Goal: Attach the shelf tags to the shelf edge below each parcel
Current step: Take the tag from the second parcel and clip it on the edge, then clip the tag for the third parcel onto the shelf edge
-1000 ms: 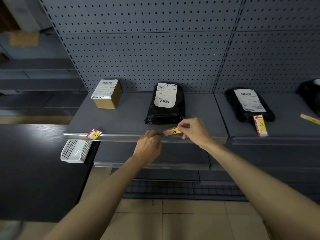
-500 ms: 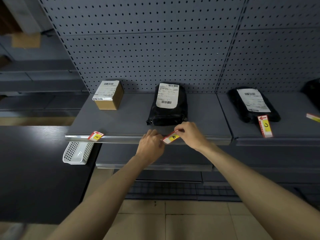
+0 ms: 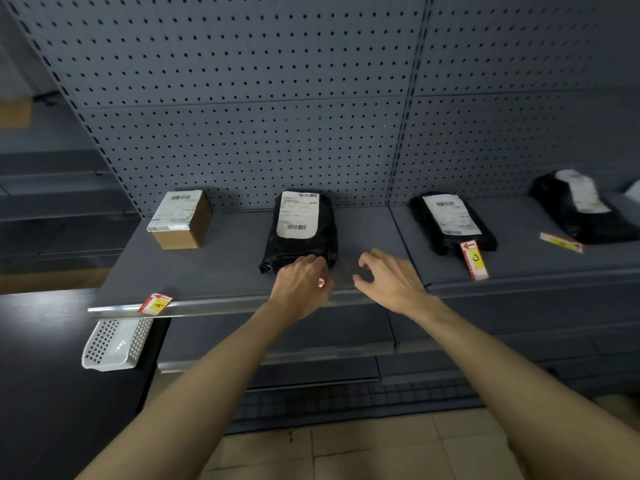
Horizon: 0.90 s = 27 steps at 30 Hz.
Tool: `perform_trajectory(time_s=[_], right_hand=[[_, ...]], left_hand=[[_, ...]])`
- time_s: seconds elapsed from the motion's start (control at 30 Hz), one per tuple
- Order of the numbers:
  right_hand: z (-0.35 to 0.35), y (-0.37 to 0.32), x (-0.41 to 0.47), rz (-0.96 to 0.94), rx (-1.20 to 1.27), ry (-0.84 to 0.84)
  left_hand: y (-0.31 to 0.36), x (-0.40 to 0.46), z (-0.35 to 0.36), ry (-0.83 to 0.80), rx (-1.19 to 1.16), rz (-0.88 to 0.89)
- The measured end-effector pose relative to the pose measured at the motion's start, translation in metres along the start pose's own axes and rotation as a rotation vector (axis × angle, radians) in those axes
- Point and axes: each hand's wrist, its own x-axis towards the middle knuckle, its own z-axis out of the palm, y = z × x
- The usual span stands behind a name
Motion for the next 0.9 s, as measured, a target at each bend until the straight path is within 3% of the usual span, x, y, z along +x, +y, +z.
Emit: perform_trajectory(time_s=[0.53,0.77,0.9], right_hand=[[-0.061,0.250,-0.063,0.197,-0.093,0.035],[-0.043,0.284,-0.061,0.201,-0.002,0.002],[-0.029,0.287,-0.055,0.204,0.109,-0.024]], left_hand=[[0.232,0.126,0.114,-0.045,0.078,0.139],[0.261,0.135,0.153,-0.201,0.053,-0.241],[0.265,0.137,0.166,-0.159,-0.080,-0.446]])
